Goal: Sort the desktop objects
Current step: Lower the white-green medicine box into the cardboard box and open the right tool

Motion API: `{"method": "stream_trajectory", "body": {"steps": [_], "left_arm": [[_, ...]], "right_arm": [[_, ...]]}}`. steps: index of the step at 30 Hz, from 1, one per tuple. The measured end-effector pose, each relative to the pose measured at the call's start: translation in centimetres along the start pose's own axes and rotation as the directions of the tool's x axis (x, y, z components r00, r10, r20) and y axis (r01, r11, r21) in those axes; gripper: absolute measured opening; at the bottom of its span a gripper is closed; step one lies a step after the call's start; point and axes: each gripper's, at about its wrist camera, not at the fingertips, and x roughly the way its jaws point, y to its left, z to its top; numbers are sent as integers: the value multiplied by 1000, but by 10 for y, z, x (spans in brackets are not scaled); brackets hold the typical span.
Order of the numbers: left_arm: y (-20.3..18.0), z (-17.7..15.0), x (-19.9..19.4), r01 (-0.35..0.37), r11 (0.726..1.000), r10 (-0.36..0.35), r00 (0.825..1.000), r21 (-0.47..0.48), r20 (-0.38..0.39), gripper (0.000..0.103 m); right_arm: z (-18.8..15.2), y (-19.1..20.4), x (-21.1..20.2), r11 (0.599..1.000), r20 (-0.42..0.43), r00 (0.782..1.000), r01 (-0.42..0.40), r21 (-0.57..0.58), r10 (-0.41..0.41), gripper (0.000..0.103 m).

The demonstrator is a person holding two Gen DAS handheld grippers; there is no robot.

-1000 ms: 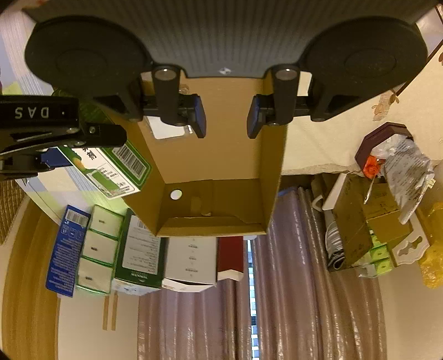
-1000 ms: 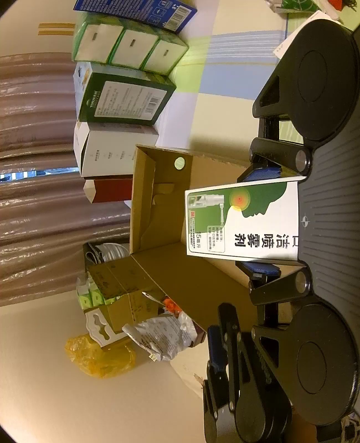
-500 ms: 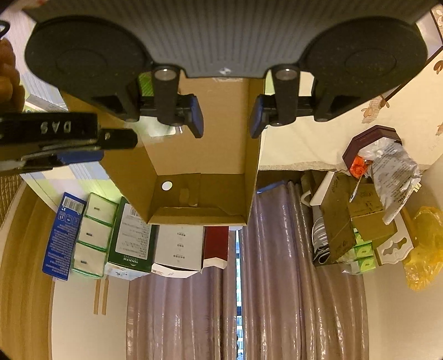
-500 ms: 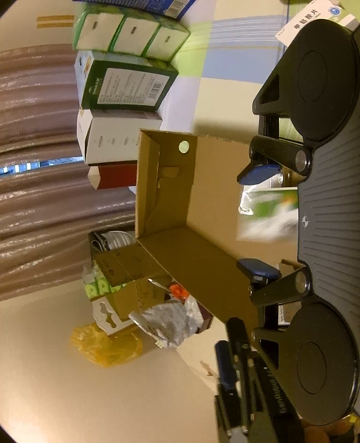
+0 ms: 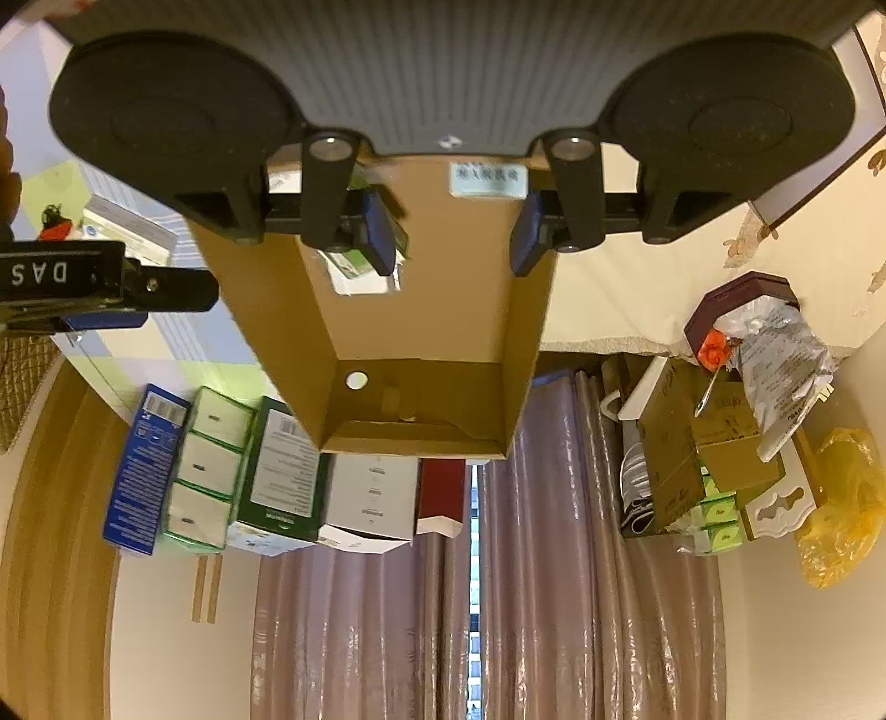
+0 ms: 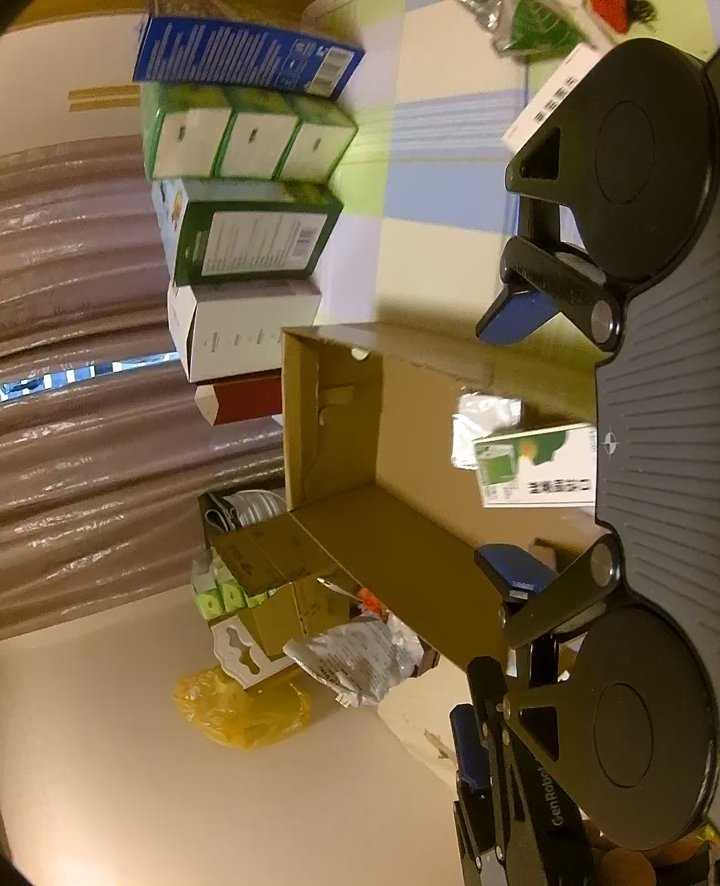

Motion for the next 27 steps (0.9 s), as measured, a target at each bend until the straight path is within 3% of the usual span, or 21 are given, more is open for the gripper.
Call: {"method": "stream_trajectory", "body": {"steps": [4, 8, 15, 21, 27], "left_arm": [[-11, -4, -15, -1, 1000, 1, 1000, -3, 5, 54], [-24, -7, -30, 7, 1000, -7, 1000, -11, 12, 58], [-50, -15, -53, 31, 999, -31, 999, -14, 23, 77], [-77, -21, -65, 70, 997, -70, 997, -10, 23, 87], [-101, -32, -76, 106, 994, -106, 994, -4, 29, 98]], "right_arm": [[-10, -5, -22, 1000, 6, 1000, 9, 12, -9, 81], [-21, -12, -44, 999, 13, 1000, 24, 30, -24, 87], [-39, -31, -80, 996, 16, 998, 55, 67, -56, 93], [-54, -48, -108, 991, 28, 994, 105, 80, -108, 101], [-76, -76, -133, 976, 14, 982, 187, 113, -190, 101]]}}
